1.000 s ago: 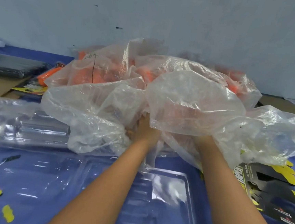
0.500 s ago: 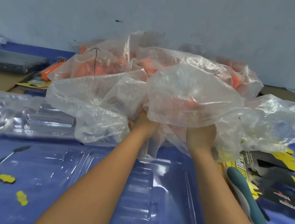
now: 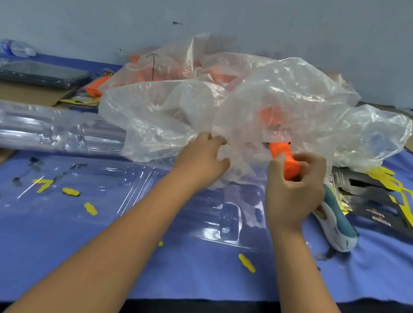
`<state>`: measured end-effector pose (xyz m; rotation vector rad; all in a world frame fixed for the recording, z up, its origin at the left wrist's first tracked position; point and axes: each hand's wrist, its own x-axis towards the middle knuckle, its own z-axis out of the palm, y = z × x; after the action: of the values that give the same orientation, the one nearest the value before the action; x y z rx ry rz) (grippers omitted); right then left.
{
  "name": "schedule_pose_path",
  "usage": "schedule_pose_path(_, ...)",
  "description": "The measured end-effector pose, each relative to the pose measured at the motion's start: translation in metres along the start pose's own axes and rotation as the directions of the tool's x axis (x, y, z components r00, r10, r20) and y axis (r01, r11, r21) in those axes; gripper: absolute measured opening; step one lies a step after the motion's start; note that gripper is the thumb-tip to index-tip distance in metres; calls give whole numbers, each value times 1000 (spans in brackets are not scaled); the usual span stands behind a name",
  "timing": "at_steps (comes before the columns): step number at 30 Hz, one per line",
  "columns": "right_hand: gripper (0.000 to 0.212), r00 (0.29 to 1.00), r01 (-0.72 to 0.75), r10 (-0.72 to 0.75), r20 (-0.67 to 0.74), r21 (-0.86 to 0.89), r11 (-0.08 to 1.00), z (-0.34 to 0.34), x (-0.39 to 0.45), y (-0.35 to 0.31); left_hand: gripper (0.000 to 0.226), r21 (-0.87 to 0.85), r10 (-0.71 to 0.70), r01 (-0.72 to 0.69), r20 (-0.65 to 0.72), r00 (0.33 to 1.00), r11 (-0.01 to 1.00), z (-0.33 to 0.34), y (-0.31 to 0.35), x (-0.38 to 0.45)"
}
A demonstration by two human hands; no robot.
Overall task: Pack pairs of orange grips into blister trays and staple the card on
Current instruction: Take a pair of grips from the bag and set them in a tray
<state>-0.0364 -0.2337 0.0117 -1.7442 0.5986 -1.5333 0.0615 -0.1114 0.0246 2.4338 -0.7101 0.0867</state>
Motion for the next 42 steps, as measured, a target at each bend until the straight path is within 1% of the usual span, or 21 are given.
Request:
schedule_pose_path(2, 10, 994, -76, 84, -66, 121, 990, -4, -2, -1, 56, 112, 40, -41, 6, 999, 993, -14, -6, -32)
schedule_pose_path(4, 6, 965, -134, 183, -189, 245, 960, -9, 2, 1, 71, 297, 39, -65, 95, 995, 953, -26, -13, -66)
schedule_pose_path(7, 10, 870, -271, 414, -269, 440, 856, -20, 14, 5, 95, 423, -119, -60, 385, 915, 904, -31, -28, -108)
schedule_pose_path(9, 14, 838, -315, 490, -241, 519, 795, -25, 18, 7, 98, 493, -198, -45, 431, 881, 869, -23, -38, -114)
schedule_pose_path(11, 15, 873, -299, 445, -202, 499, 814, -26, 16, 2, 95, 532, -201, -18, 350, 915, 847, -9, -44, -103)
schedule_pose_path(13, 12, 931, -240, 335, -141, 455, 858, -19, 7, -10, 90, 533, -187, 40, 226, 956, 845, 7, -47, -86)
schedule_pose_path(16, 11, 985, -166, 172, 26, 439, 883, -4, -15, -27, 88, 458, -209, 140, 103, 973, 878, 28, -46, -67)
schedule_pose_path(18, 12, 971, -191, 114, 212, 391, 900, 8, -32, -31, 92, 399, -211, 157, 96, 973, 903, 36, -45, -59)
schedule_pose_path(20, 14, 924, -173, 40, 380, 322, 931, 15, -47, -24, 91, 322, -154, 116, 93, 984, 940, 35, -47, -56)
schedule_pose_path(21, 16, 895, -147, -4, 445, 304, 941, 17, -54, -17, 83, 196, -97, 85, 51, 994, 977, 33, -48, -56)
schedule_pose_path(22, 17, 867, -108, -52, 496, 288, 951, 18, -59, -12, 71, -46, -40, 39, -16, 999, 998, 28, -48, -59)
schedule_pose_path(23, 20, 840, -55, -102, 533, 271, 961, 19, -64, -7, 55, -361, -9, -28, -100, 995, 932, 23, -48, -63)
schedule_pose_path(24, 23, 812, 2, -150, 565, 254, 967, 19, -69, -3, 37, -622, -19, -99, -181, 983, 777, 19, -46, -68)
schedule_pose_path(25, 24, 783, 53, -189, 592, 240, 969, 19, -73, -1, 25, -761, -68, -128, -220, 973, 636, 16, -44, -72)
schedule_pose_path(26, 23, 752, 93, -217, 623, 226, 970, 20, -76, 0, 20, -821, -118, -126, -228, 966, 556, 14, -41, -75)
schedule_pose_path(28, 15, 683, 176, -252, 686, 180, 968, 21, -81, 0, 19, -843, -158, -150, -266, 951, 517, 17, -36, -74)
schedule_pose_path(30, 12, 649, 261, -299, 699, 164, 951, 21, -82, 1, 23, -798, -161, -225, -371, 914, 559, 18, -31, -75)
schedule_pose_path(33, 32, 713, 256, -317, 625, 189, 948, 18, -80, 0, 25, -673, -108, -331, -523, 846, 662, 17, -34, -75)
schedule_pose_path(36, 50, 813, 238, -327, 481, 238, 942, 13, -74, -2, 32, -574, -53, -354, -572, 818, 738, 16, -42, -73)
schedule_pose_path(39, 59, 831, 294, -392, 395, 285, 912, 9, -68, -6, 35, -463, 44, -360, -565, 824, 810, 17, -44, -72)
schedule_pose_path(42, 49, 813, 372, -449, 371, 263, 890, 9, -66, -8, 38, -333, 145, -364, -533, 834, 870, 17, -46, -72)
